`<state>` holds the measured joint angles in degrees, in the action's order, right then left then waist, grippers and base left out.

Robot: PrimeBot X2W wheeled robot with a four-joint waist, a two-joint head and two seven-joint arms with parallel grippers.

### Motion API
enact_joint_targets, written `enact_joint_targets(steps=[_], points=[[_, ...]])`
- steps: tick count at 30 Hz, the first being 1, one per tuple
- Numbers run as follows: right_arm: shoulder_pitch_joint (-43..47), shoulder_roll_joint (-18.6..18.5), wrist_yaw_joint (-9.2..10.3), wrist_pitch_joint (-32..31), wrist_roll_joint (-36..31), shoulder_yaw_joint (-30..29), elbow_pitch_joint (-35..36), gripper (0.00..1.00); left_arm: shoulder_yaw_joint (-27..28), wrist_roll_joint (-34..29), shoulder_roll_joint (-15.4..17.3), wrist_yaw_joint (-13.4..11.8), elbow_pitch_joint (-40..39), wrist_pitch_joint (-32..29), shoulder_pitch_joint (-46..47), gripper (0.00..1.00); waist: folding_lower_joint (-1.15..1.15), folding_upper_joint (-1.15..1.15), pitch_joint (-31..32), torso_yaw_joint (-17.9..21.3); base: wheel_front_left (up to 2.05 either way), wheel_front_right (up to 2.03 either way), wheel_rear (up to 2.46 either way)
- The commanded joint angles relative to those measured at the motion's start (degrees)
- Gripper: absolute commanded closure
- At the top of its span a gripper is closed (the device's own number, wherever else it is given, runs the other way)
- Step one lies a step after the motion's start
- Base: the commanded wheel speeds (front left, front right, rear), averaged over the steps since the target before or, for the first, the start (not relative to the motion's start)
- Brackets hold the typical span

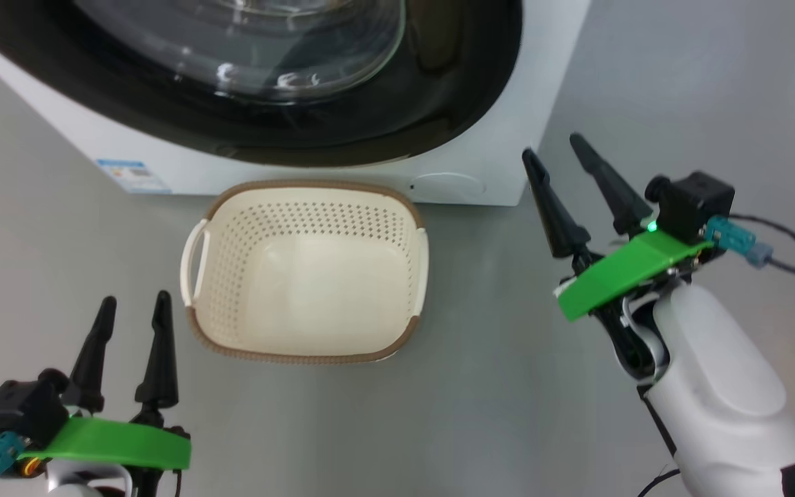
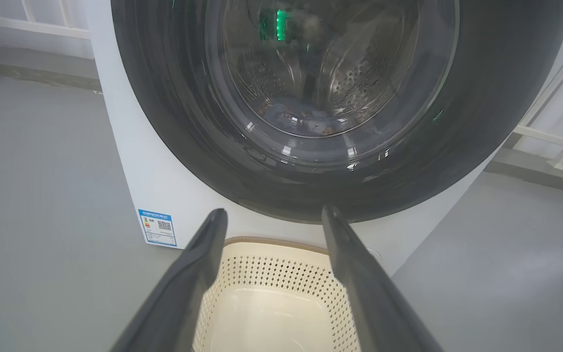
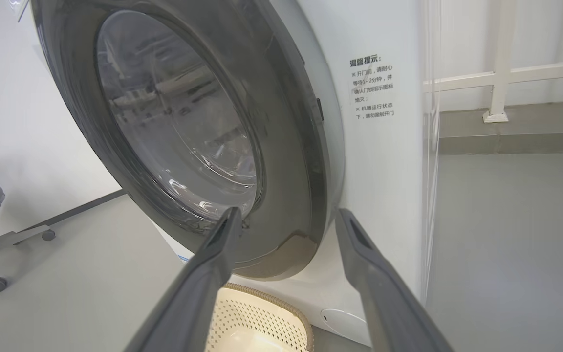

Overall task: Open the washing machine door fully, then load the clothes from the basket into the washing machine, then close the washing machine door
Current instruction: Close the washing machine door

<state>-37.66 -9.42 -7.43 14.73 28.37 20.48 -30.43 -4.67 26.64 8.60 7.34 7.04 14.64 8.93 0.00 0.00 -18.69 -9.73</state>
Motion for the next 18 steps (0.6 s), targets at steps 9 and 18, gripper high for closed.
enact_joint_targets(steps=[9,18], points=[[6.9,1.0,-0.06,0.3,0.0,-0.9,2.1,0.0,3.5,-0.2,3.0,0.1,0.2,0.4,-1.6,0.0,0.0,0.0,4.6,5.3,0.0,0.0,0.0],[11.7,0.4,-0.06,0.3,-0.2,-2.3,2.4,0.0,5.1,-0.1,3.7,0.1,0.9,0.4,-3.6,0.0,0.0,0.0,8.0,8.6,0.0,0.0,0.0]])
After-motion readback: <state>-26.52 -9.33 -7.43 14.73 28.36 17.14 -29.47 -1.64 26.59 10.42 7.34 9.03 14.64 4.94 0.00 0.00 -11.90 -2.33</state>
